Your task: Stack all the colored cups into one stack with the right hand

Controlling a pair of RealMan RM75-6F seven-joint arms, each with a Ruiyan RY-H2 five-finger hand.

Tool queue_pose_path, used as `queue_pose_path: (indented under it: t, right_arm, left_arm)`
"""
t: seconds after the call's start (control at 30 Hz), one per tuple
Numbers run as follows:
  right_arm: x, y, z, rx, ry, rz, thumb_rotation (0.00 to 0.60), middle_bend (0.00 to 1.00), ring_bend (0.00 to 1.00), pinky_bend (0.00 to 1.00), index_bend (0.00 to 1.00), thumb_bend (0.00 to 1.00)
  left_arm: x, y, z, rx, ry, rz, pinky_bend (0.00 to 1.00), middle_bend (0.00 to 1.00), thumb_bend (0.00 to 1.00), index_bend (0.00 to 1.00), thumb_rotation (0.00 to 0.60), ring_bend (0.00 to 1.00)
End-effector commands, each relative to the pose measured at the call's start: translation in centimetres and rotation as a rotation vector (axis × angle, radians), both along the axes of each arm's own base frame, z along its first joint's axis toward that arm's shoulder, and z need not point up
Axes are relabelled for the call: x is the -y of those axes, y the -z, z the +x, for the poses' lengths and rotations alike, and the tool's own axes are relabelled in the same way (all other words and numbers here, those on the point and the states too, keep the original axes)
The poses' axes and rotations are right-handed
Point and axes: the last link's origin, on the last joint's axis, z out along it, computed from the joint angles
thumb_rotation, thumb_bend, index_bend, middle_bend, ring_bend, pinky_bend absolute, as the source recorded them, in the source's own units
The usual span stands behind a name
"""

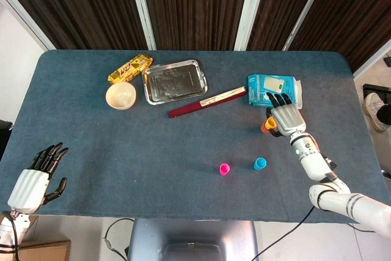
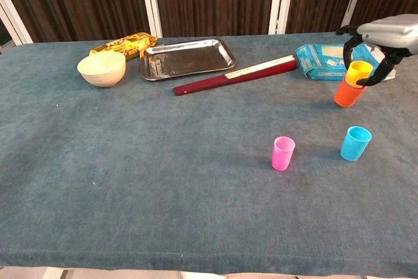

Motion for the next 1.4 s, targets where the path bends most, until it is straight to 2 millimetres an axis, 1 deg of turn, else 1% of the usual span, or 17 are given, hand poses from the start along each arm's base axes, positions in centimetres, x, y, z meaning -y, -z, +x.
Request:
queue_pose_path:
  t: [0.03,0.1,0.13,0.27,0.33,0.43,0.47,0.53,0.57,0.7,0.8,0.87,0.97,1.2,1.4]
  right_arm:
    - [0.0,0.1,-0.3,-0.021,0.011,0.008,0.600,0.04,0.00,0.00,0.49,0.41]
    - [-0.1,0.0,-0.2,-0.022,0.014,0.002,0.600,0.01,0.00,0.00,0.40,0.41]
    - [-0.2,-0.1,-0.2,-0.019,0.015,0.001,0.600,0.00,0.00,0.00,0.37,0.41]
    - [-0.4,-0.7,-0.1,-0.013,0.011,-0.012,0.600,0.00,0.00,0.00,0.30,0.41]
    - [-0.6,-1.0,-0.1,-0.006,0.004,-0.015,0.600,0.00,0.00,0.00,0.24,0.41]
    - [-1.5,-1.4,0.4,0.031,-0.014,-0.013,0.600,0.00,0.00,0.00,0.21,0.41]
    - [-2.1,-1.6,0.6,0.054,-0.024,-0.006,0.600,0.00,0.00,0.00,0.21,0.41]
    - [-4.5,-2.0,1.4,0.100,-0.076,0.027,0.600,0.00,0.00,0.00,0.21,0.41]
    - [-6.2,-2.1,1.8,0.115,-0.110,0.062,0.600,0.00,0.00,0.00,0.21,0.41]
    - [-11.0,-1.8,2.4,0.087,-0.206,0.187,0.600,0.00,0.00,0.00,0.20,0.41]
    - [-12.5,-0.9,2.5,0.055,-0.248,0.233,0.600,0.00,0.00,0.00,0.20,0.41]
    - [-12.7,-0.2,2.4,0.050,-0.244,0.254,0.600,0.00,0.00,0.00,0.20,0.41]
    - [-12.4,0.6,1.9,0.025,-0.232,0.267,0.600,0.00,0.00,0.00,0.22,0.41]
    - [-11.4,2.2,0.5,-0.035,-0.198,0.265,0.600,0.00,0.00,0.00,0.33,0.41]
    - [-10.7,3.0,-0.1,-0.047,-0.171,0.260,0.600,0.00,0.00,0.00,0.40,0.41]
  left_arm:
    - [0.0,0.0,0.0,0.000,0.000,-0.001,0.12,0.00,0.47,0.00,0.600,0.00]
    - [0.0,0.0,0.0,-0.001,-0.002,-0.002,0.12,0.00,0.47,0.00,0.600,0.00]
    - [-0.1,0.0,0.0,-0.001,-0.002,-0.002,0.12,0.00,0.47,0.00,0.600,0.00]
    - [-0.1,0.1,0.0,-0.002,-0.003,-0.004,0.12,0.00,0.47,0.00,0.600,0.00]
    - [-0.1,0.1,0.0,-0.001,-0.002,-0.004,0.12,0.00,0.47,0.00,0.600,0.00]
    - [-0.1,0.1,0.0,-0.002,0.000,-0.004,0.13,0.00,0.47,0.00,0.600,0.00]
    - [-0.1,0.2,0.0,-0.002,0.000,-0.004,0.13,0.00,0.47,0.00,0.600,0.00]
    - [-0.1,0.2,0.0,-0.004,0.000,-0.005,0.12,0.00,0.47,0.00,0.600,0.00]
    - [-0.1,0.2,0.0,-0.005,-0.002,-0.005,0.12,0.00,0.47,0.00,0.600,0.00]
    - [-0.1,0.3,0.0,-0.008,-0.002,-0.010,0.12,0.00,0.47,0.00,0.600,0.00]
    - [0.0,0.5,0.2,-0.008,0.005,-0.014,0.13,0.00,0.47,0.00,0.600,0.00]
    - [0.0,0.5,0.3,-0.007,0.010,-0.014,0.13,0.00,0.47,0.00,0.600,0.00]
    - [0.1,0.4,0.3,-0.006,0.013,-0.009,0.13,0.00,0.47,0.00,0.600,0.00]
    - [-0.1,0.1,0.0,0.001,0.002,-0.001,0.13,0.00,0.47,0.00,0.600,0.00]
    - [-0.1,0.0,0.0,0.007,0.005,0.004,0.13,0.00,0.47,0.00,0.600,0.00]
